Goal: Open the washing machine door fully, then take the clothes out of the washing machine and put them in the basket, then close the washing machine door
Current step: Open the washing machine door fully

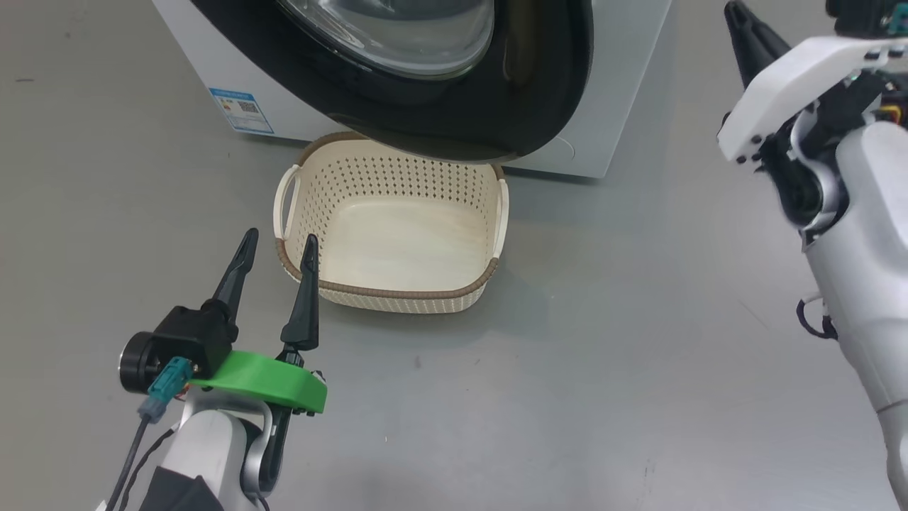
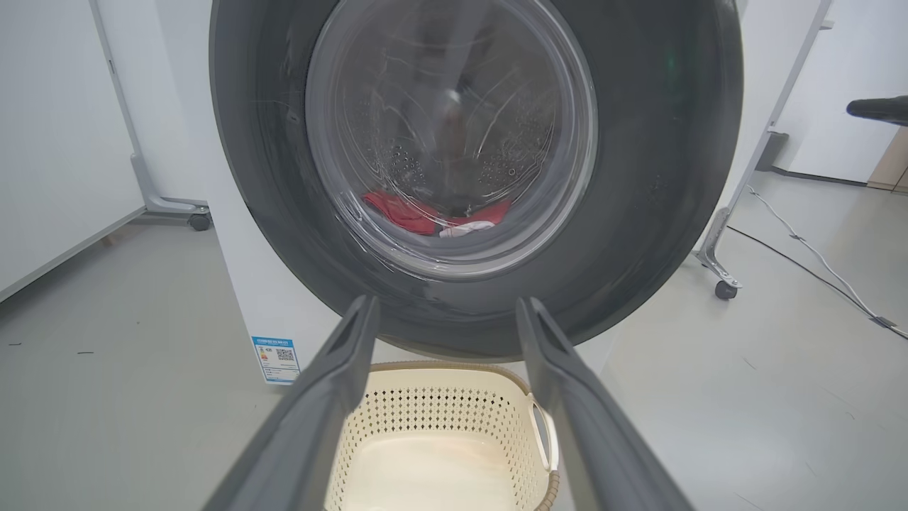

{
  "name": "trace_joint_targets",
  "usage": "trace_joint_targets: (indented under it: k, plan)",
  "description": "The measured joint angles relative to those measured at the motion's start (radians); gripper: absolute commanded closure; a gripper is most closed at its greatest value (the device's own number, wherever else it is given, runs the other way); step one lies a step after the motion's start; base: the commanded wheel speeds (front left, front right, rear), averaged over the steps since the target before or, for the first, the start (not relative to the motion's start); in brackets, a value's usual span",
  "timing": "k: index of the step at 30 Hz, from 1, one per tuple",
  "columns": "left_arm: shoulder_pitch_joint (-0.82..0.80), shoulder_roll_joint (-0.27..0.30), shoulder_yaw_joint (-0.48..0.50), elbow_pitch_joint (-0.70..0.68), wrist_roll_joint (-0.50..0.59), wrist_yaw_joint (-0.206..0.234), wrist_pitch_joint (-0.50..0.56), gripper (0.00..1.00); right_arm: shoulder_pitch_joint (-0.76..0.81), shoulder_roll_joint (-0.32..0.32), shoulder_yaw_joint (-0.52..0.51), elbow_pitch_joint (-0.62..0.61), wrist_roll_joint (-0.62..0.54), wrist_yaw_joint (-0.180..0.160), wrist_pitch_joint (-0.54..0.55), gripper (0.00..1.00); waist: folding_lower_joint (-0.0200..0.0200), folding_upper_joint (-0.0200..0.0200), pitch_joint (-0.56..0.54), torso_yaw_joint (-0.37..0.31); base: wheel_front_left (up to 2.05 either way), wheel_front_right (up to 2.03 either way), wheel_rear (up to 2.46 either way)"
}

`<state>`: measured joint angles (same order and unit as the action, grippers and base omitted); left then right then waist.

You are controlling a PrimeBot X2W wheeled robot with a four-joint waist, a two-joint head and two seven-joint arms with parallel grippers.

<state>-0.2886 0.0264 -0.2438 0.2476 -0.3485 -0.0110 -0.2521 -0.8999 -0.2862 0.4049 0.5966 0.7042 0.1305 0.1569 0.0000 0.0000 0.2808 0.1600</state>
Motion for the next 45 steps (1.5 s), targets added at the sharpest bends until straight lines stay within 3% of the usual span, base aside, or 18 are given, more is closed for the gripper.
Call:
trace_joint_targets:
  k: [12,18,20,36,45]
  plan:
    - [0.076,0.002,0.037,0.006,0.021,0.001,0.000,0.00,0.265,0.017,0.018,-0.030,-0.072,-0.003,-0.272,1.00,0.0000,0.0000,-0.093,-0.055,0.00,0.00,0.00]
    - [0.105,0.003,0.055,0.003,0.025,0.001,0.000,0.00,0.393,0.046,0.007,-0.051,-0.076,-0.049,-0.395,0.98,0.0000,0.0000,-0.129,-0.089,0.00,0.00,0.00]
    - [0.110,0.003,0.059,0.003,0.027,0.001,0.000,0.00,0.427,0.054,0.003,-0.053,-0.082,-0.065,-0.404,0.00,0.0000,0.0000,-0.137,-0.096,0.00,0.00,0.00]
    - [0.134,0.005,0.081,-0.007,0.033,0.002,0.000,0.00,0.565,0.112,-0.112,-0.215,-0.110,-0.152,-0.410,0.00,0.0000,0.0000,-0.151,-0.137,0.00,0.00,0.00]
    - [0.135,0.005,0.087,-0.015,0.034,0.002,0.000,0.00,0.614,0.135,-0.143,-0.307,-0.162,-0.160,-0.410,0.00,0.0000,0.0000,-0.140,-0.139,0.00,0.00,0.00]
